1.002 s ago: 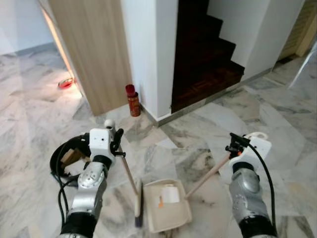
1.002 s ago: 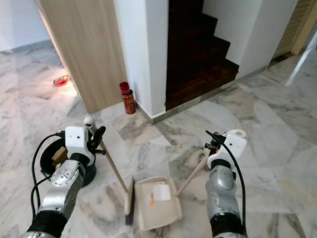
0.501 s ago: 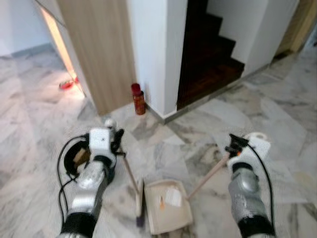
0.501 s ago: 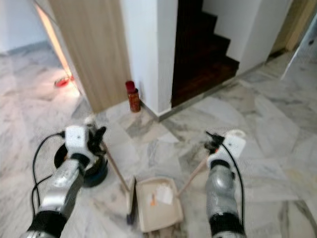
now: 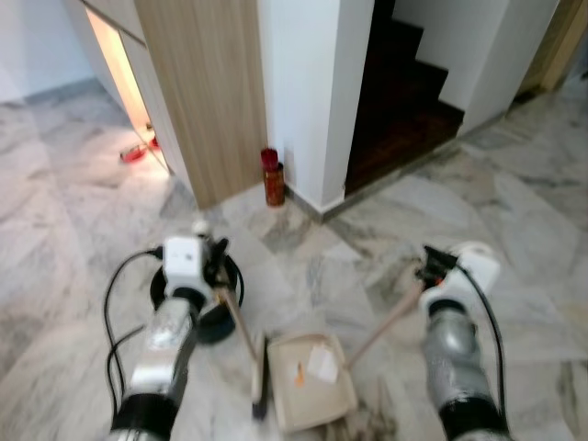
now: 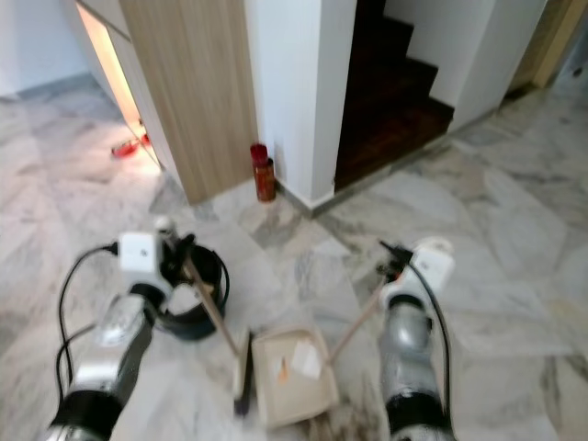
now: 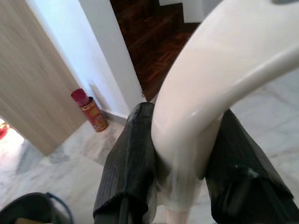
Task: Sweep floor
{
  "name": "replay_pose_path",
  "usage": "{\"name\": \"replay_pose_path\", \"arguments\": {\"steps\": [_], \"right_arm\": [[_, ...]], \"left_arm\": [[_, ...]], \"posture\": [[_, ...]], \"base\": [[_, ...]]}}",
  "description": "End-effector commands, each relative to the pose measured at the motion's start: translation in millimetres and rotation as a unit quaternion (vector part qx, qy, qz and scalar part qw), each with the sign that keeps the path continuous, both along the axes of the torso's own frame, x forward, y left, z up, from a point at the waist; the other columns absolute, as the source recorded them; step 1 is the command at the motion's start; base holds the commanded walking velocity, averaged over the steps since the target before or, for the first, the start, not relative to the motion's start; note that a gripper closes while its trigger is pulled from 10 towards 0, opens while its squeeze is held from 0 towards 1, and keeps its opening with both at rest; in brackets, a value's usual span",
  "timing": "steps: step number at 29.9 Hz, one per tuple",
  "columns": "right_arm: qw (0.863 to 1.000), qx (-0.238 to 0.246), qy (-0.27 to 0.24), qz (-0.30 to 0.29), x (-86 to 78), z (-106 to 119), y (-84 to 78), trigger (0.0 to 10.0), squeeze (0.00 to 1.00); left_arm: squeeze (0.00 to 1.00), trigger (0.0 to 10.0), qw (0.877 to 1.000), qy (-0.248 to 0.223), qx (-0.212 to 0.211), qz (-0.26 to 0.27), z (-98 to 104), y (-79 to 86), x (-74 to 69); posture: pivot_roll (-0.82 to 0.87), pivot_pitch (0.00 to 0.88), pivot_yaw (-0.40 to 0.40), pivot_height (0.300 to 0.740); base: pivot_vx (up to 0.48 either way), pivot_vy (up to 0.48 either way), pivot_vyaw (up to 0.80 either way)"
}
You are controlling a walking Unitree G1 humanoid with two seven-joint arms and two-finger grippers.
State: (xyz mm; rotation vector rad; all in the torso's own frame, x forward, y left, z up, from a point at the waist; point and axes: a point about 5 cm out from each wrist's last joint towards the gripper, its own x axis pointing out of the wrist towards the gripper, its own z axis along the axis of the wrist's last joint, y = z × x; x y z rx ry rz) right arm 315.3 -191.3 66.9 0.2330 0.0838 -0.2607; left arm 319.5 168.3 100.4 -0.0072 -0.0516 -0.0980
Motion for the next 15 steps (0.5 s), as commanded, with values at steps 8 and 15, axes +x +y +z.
{"name": "replay_pose_path", "arguments": {"steps": [8, 15], "right_arm": [[1.000, 0.008, -0.019, -0.007, 2.6, 7.2, -4.4, 10.0, 0.00], [1.000, 0.007, -0.019, -0.008, 2.1, 6.9, -6.3, 10.0, 0.00]], "left_arm": [[0.00, 10.0, 1.000, -0.023, 0.002, -0.010, 9.9, -5.3, 2.2], [0.00, 10.0, 1.000, -0.024, 0.001, -0.010, 9.8, -6.6, 2.0]], "posture": [[-0.05, 0.000, 0.057, 0.740], [-0.06, 0.000, 0.056, 0.740]], "base": [[0.000, 0.375, 0.00], [0.000, 0.373, 0.00]]}}
